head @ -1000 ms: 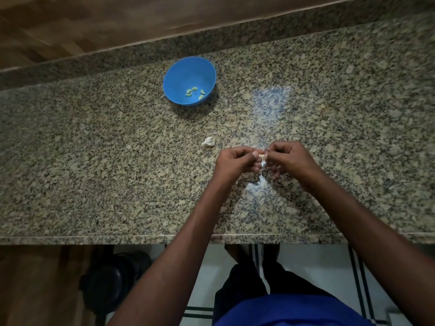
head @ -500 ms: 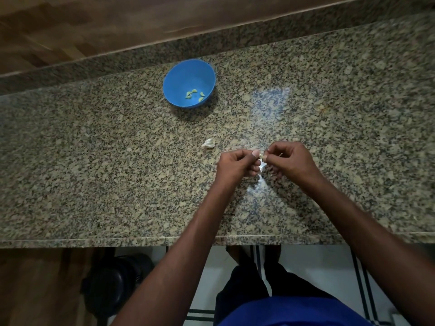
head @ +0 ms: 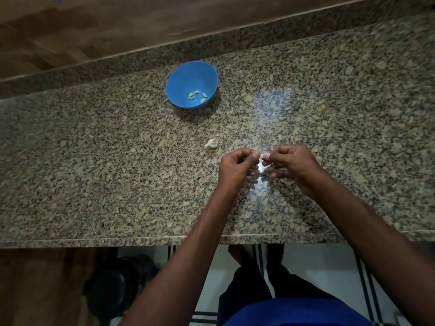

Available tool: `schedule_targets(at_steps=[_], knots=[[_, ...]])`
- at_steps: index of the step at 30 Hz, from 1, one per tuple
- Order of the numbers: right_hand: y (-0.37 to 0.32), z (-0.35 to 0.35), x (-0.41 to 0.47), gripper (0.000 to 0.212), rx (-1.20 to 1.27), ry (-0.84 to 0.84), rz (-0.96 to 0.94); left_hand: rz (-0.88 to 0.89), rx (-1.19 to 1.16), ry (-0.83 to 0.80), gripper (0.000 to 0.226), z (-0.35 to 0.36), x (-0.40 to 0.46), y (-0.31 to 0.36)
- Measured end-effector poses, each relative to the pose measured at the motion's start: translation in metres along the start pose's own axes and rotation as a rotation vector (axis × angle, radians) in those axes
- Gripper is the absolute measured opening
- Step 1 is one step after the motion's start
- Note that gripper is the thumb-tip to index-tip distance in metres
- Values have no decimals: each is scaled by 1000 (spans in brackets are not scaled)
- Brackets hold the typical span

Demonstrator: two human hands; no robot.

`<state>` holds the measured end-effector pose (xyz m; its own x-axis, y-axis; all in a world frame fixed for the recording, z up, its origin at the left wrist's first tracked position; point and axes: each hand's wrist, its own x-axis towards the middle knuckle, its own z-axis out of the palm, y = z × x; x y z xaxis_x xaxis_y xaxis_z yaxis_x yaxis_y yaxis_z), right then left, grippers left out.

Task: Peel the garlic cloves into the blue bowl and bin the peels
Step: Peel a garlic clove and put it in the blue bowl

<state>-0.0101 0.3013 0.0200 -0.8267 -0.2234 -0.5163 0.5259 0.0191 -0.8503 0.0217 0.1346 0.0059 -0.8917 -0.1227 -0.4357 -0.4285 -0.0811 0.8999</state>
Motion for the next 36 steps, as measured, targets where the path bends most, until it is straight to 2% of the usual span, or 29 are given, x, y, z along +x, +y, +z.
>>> schedule_targets(at_steps=[5,7,10,12,16,25,31,36], knots=[[-1,-3,0,11,-7,-45,48,-29,13,-23,15,-3,0,-2],[-2,-4,1,11,-9,-49,84,34,45,-26,10,-5,-1,-1],[-3,-5,3,14,-5,-70,143,184,154,-57,14,-7,-4,5],[-5,-6,4,16,-8,-105,167,216,215,-83,12,-7,-4,9],[-10,-10,6,15,1,-165,202,179,231,-73,9,-8,0,12],[-7,-13,6,11,-140,-203,40,137,268,-52,14,-6,6,11],[-5,-14,10,17,-129,-142,29,143,283,-19,17,-4,7,9],[-4,-8,16,15,-248,-10,-26,-6,152,6,18,2,14,4]])
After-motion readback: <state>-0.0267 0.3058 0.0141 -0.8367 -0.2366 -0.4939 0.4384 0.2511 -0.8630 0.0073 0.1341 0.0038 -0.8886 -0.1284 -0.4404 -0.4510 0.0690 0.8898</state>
